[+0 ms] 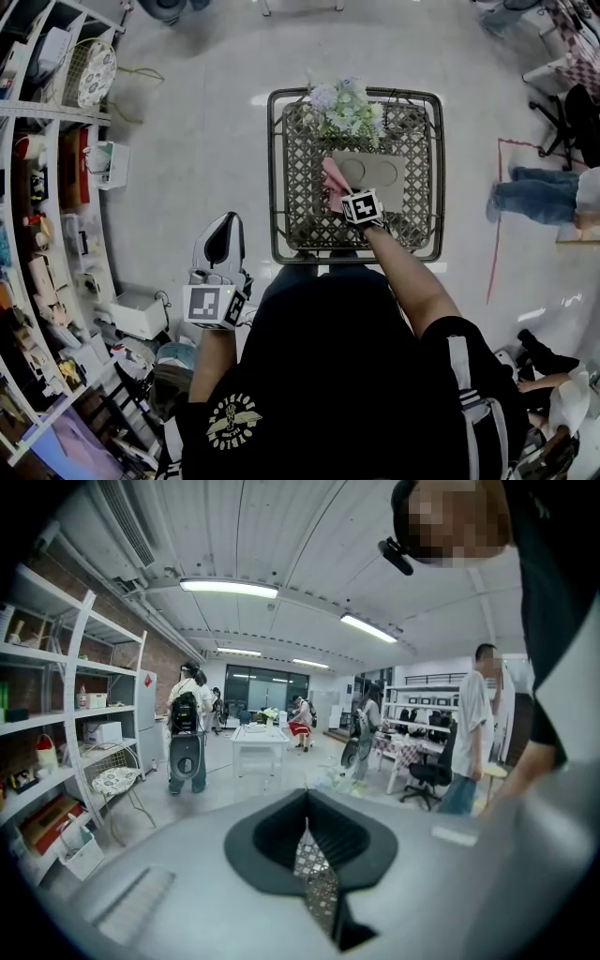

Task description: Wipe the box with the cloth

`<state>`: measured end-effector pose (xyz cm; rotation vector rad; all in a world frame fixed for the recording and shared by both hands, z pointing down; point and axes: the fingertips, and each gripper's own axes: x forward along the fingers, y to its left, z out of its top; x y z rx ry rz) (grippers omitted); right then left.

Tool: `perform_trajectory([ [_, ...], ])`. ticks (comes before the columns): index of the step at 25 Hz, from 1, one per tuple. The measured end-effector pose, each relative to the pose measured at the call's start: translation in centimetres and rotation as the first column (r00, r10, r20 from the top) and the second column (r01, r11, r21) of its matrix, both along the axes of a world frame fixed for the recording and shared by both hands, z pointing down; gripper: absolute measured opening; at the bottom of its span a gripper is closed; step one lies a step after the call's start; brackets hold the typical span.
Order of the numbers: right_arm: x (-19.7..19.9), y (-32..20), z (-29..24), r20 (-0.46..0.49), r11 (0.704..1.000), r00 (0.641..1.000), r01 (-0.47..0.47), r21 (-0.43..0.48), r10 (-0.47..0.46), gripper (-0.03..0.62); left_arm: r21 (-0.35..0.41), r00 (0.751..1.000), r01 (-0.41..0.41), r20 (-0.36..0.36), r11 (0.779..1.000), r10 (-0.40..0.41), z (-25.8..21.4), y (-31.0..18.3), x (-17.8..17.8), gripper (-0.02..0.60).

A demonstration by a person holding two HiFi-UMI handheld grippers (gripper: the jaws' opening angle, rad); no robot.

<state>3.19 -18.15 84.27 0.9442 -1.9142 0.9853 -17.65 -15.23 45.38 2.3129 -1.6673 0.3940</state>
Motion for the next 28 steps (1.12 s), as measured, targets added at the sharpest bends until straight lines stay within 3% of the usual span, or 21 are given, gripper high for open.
perform_trajectory([
  [6, 3.8, 0.6, -0.1, -0.038, 0.999, 0.999, -0.038, 0.013, 0.039, 0.017, 0.013, 1.0, -0.029, -0.004, 0.999, 0.029, -0.7, -0.5, 1.7, 0.0],
  [21, 18.7, 4.1, 1.0, -0.119, 0.968, 0.961, -0.251, -0.002, 0.249, 0.017, 0.034, 0.996, -0.083, -0.008, 0.996, 0.083, -1.2, -1.1, 8.1, 0.0],
  [28, 21.3, 3.7, -0.2, -0.103, 0.957, 0.951, -0.289, 0.026, 0.29, 0.017, 0.05, 0.995, -0.1, -0.002, 0.994, 0.101, -1.5, -0.9, 8.9, 0.0],
])
